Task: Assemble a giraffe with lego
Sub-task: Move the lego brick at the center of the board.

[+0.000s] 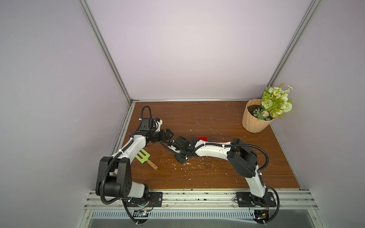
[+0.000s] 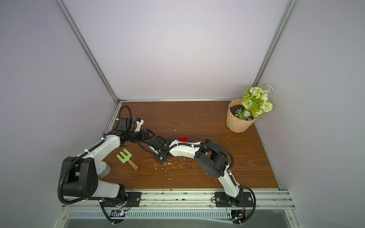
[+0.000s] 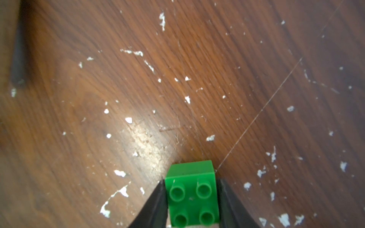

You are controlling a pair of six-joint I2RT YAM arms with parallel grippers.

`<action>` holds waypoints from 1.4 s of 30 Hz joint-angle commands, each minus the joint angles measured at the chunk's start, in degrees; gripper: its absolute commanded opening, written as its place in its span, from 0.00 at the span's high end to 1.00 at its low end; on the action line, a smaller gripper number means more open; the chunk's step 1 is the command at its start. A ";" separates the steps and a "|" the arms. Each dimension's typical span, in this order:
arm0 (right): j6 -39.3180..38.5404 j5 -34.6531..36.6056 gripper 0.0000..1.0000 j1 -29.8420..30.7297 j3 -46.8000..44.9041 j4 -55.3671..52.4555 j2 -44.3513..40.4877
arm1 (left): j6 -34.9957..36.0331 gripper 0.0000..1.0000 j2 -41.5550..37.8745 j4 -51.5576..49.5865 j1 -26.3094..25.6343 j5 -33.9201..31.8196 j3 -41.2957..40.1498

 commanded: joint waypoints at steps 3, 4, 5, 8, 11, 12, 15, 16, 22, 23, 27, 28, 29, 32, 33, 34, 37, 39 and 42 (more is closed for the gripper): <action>-0.47 0.27 0.65 0.34 0.62 0.25 -2.23 | -0.33 0.01 0.31 -0.85 0.62 0.80 0.47; -0.39 0.30 0.66 0.34 0.62 0.21 -2.34 | -0.34 0.00 0.28 -0.85 0.63 0.82 0.50; -0.28 0.25 0.67 0.34 0.62 0.21 -2.43 | -0.35 0.01 0.23 -0.85 0.61 0.83 0.50; 0.21 0.84 0.68 0.28 0.66 -0.64 -2.96 | -0.40 0.00 0.05 -0.56 0.63 1.08 0.54; 1.39 2.62 0.68 0.17 0.45 -1.97 -3.94 | -0.84 0.01 0.13 0.39 0.63 2.46 0.19; 2.02 3.29 0.68 0.10 0.13 -2.50 -4.49 | -0.97 0.00 0.27 0.69 0.63 2.95 -0.05; 3.41 3.22 0.68 -0.66 -1.98 -2.63 -6.62 | -1.23 0.00 0.74 1.15 0.63 4.14 -0.33; 3.78 3.11 0.68 -0.94 -2.51 -2.78 -7.30 | -1.23 0.00 0.75 1.24 0.62 4.53 -0.40; 5.71 4.89 0.69 -1.75 -7.55 -3.75 -11.15 | -1.37 0.00 0.22 2.11 0.63 5.44 -0.83; 6.10 4.62 0.69 -2.05 -9.10 -2.99 -12.00 | -1.28 0.00 0.29 2.12 0.65 5.40 -0.72; 7.32 4.70 0.69 -3.02 -13.02 -1.90 -14.02 | -1.32 0.00 0.40 1.94 0.63 5.19 -0.88; 7.65 4.73 0.69 -3.28 -13.86 -1.52 -14.56 | -1.30 0.00 0.40 1.94 0.63 5.11 -0.91; 7.90 4.61 0.69 -3.48 -14.54 -1.20 -15.05 | -1.23 0.00 0.40 1.94 0.62 5.06 -0.90; 8.68 4.69 0.68 -3.92 -16.23 -0.89 -16.15 | -1.20 0.00 0.40 2.12 0.57 5.21 -0.89; 9.19 4.90 0.68 -4.04 -16.80 -0.83 -16.48 | -1.23 0.00 0.31 2.20 0.50 5.20 -0.93; 9.47 4.92 0.68 -4.20 -17.34 -0.71 -16.68 | -1.21 0.00 0.23 2.29 0.38 5.17 -0.94; 10.19 4.40 0.68 -4.75 -19.06 -0.28 -17.61 | -1.15 0.00 0.22 2.23 -0.31 4.80 -0.91; 10.66 4.23 0.68 -4.93 -19.73 -0.06 -18.08 | -0.98 0.00 0.30 1.99 -0.85 4.68 -0.85; 11.23 4.14 0.67 -5.16 -19.77 -0.44 -18.05 | -0.80 0.00 0.01 1.68 -1.38 4.12 -0.82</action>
